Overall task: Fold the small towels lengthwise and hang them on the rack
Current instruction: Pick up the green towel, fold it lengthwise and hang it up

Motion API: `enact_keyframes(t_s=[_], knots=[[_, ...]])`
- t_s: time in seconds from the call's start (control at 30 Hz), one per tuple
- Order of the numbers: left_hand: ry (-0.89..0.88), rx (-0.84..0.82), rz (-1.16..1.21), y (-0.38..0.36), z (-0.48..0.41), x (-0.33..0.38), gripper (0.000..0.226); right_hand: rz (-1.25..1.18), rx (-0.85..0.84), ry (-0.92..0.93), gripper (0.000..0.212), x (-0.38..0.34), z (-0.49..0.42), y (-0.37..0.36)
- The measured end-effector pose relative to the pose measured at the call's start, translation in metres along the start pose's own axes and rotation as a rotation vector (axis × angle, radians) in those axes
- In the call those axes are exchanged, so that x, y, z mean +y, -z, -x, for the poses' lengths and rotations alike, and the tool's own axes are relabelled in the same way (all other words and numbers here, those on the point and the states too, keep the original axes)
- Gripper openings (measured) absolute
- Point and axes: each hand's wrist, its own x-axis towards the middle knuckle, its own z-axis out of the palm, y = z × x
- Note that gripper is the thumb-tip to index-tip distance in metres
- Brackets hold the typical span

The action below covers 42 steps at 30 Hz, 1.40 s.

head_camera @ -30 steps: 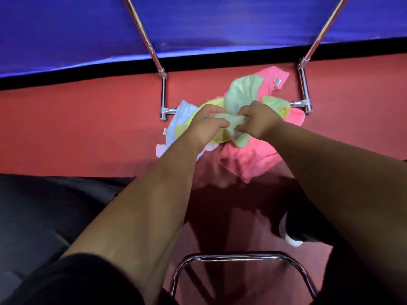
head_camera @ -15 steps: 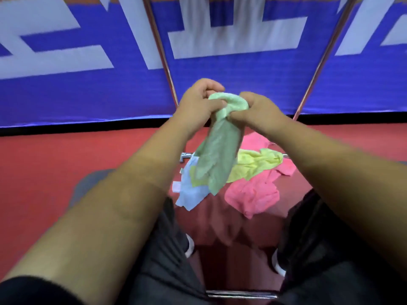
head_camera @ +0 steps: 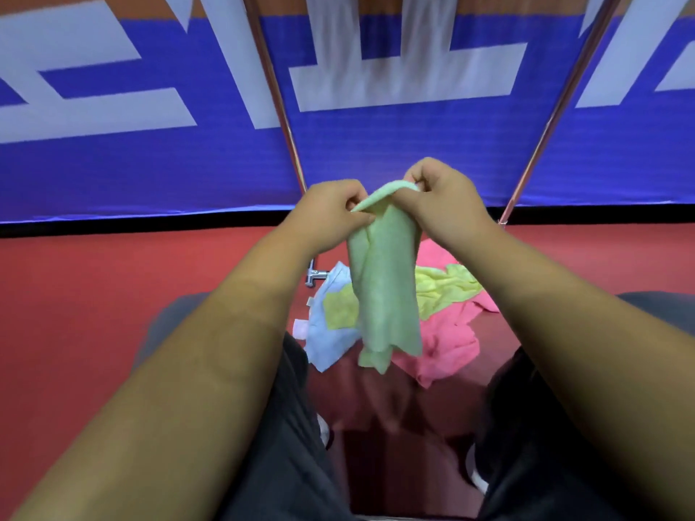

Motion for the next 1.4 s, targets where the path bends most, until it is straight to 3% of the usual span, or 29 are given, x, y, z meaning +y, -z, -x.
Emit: enact_keyframes(t_s=[0.13,0.27,0.4,0.6,0.73,0.83,0.97,1.1,1.2,1.3,1.4], knots=[[0.048,-0.09,-0.082,-0.01,-0.01,-0.014,0.026,0.132,0.049,-0.029,0.012,0.009,-0.018,0.009],[0.028,0.049,0.127,-0.014,-0.022,-0.005,0.023,0.259,-0.088,-0.042,0.017,0.018,-0.033,0.015],[0.001,0.065,0.192,-0.021,-0.03,0.011,0.023,0.354,-0.222,0.092,0.007,0.017,-0.037,0.01],[0.035,0.026,0.032,-0.033,-0.05,0.002,0.02,0.345,-0.075,0.14,0.005,0.021,-0.05,0.012],[0.105,-0.036,-0.157,-0.042,-0.056,-0.01,0.024,0.189,0.096,0.091,0.01,0.015,-0.052,0.017],[0.125,0.005,-0.065,-0.045,-0.059,-0.011,0.019,0.211,0.149,0.017,0.012,0.02,-0.055,0.024],[0.035,0.041,0.207,-0.042,-0.058,0.008,0.015,0.467,-0.083,-0.019,0.009,0.039,-0.053,0.02],[0.029,0.014,0.27,-0.043,-0.056,0.016,0.023,0.546,-0.293,-0.019,0.013,0.05,-0.044,0.011],[0.03,-0.004,0.256,-0.045,-0.054,0.016,0.022,0.447,-0.284,-0.019,0.022,0.045,-0.041,0.011],[0.019,0.009,0.231,-0.042,-0.053,0.016,0.021,0.424,-0.253,0.01,0.011,0.042,-0.043,0.012],[-0.001,-0.005,0.106,-0.035,-0.055,0.007,0.016,0.331,-0.167,0.019,0.013,0.038,-0.044,0.012]])
